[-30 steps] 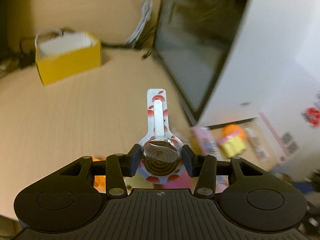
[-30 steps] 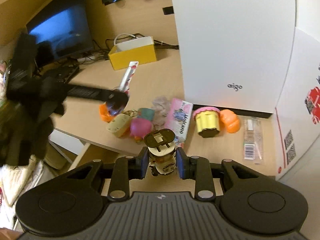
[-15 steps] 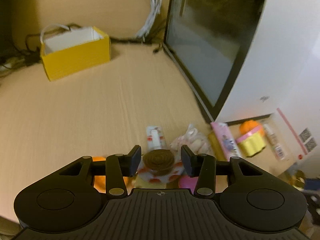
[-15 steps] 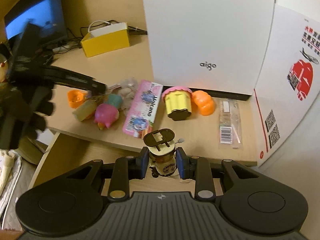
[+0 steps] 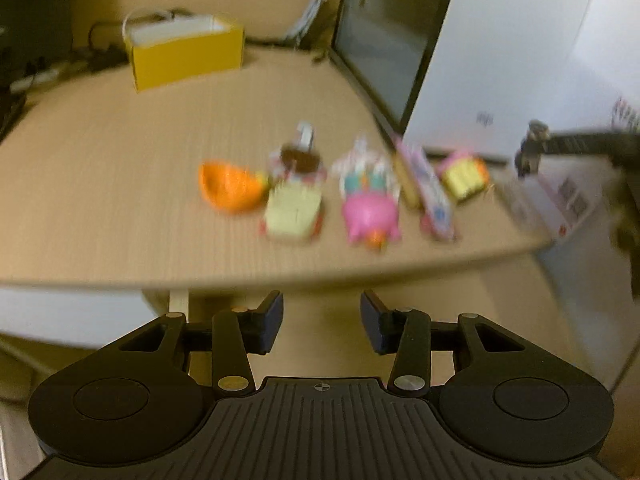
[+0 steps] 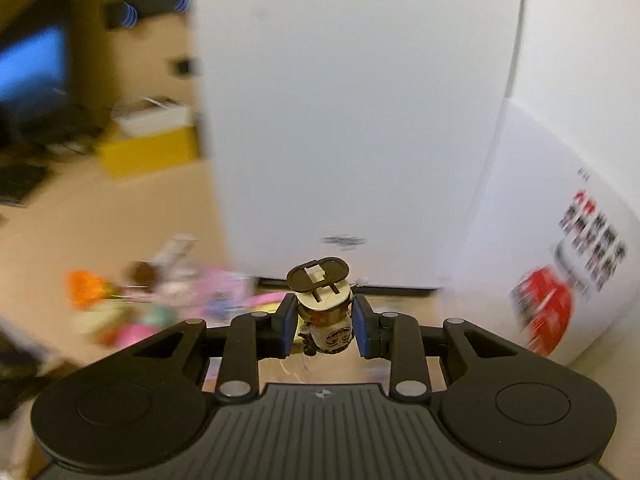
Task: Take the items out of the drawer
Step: 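Release the candy on the desk with the left tool while the right tool lifts the figure keychain, then carry the figure keychain with the right tool toward the desk beside the packet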
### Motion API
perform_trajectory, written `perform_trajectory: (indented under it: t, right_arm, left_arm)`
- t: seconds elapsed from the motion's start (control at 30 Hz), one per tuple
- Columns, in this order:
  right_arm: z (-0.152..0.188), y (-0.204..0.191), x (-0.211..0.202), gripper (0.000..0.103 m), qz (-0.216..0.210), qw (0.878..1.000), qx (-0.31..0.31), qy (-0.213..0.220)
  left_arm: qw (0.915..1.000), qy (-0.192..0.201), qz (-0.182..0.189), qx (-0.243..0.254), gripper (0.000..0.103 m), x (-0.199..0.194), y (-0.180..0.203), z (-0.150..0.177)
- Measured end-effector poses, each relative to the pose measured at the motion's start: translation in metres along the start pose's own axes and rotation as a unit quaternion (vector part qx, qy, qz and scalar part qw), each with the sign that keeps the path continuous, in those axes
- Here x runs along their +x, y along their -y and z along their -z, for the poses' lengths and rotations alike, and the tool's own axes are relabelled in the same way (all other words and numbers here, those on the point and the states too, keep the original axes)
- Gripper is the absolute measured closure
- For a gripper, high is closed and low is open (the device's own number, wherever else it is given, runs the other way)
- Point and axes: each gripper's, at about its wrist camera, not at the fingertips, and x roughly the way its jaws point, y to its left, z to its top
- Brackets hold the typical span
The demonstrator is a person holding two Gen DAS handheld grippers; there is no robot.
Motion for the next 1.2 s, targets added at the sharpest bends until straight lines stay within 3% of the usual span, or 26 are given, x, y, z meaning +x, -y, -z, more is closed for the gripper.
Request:
perform_trajectory:
  t: [0.1, 0.27, 0.47, 0.53, 0.6, 0.7, 0.87, 1.03, 1.2]
  right_arm:
    - [0.004, 0.000, 0.034, 0.074, 0.018, 0.999, -0.009, -0.028]
    - [0.018, -0.012, 0.068, 0.074, 0.019, 0.998, -0.056, -0.022]
    - [0.022, -0.020, 0.056, 0.071, -0.003, 0.997, -0.071, 0.008]
    - [0.022, -0.022, 0.042, 0.056, -0.002, 0.997, -0.074, 0.035]
    - [0.023, -0.022, 0.022, 0.050, -0.016, 0.995, -0.068, 0.067]
    - [0.026, -0.019, -0.009, 0.048, -0.041, 0.992, -0.046, 0.108]
    - [0.049, -0.018, -0.069, 0.043, -0.110, 0.983, -0.004, 0.146]
    - [0.088, -0.042, -0.132, 0.041, -0.156, 0.978, -0.032, 0.134]
    - [0.160, -0.082, -0.183, 0.041, -0.221, 0.972, -0.031, 0.072]
  left_arm:
    - [0.9998, -0.016, -0.009, -0.011, 0.057, 0.002, -0.002, 0.014]
    - [0.9992, -0.026, -0.021, -0.020, 0.057, 0.002, -0.008, 0.022]
    - [0.9985, -0.034, -0.031, -0.031, 0.057, 0.004, -0.018, 0.024]
    - [0.9981, -0.027, -0.034, -0.044, 0.057, 0.002, -0.025, 0.024]
    - [0.9969, -0.009, -0.047, -0.062, 0.057, -0.007, -0.035, 0.025]
    - [0.9913, 0.034, -0.081, -0.098, 0.058, -0.030, -0.055, 0.029]
    - [0.9743, 0.097, -0.131, -0.155, 0.058, -0.083, -0.088, 0.056]
    - [0.9725, 0.104, -0.137, -0.157, 0.058, -0.122, -0.098, 0.104]
    - [0.9783, 0.106, -0.121, -0.131, 0.058, -0.138, -0.079, 0.163]
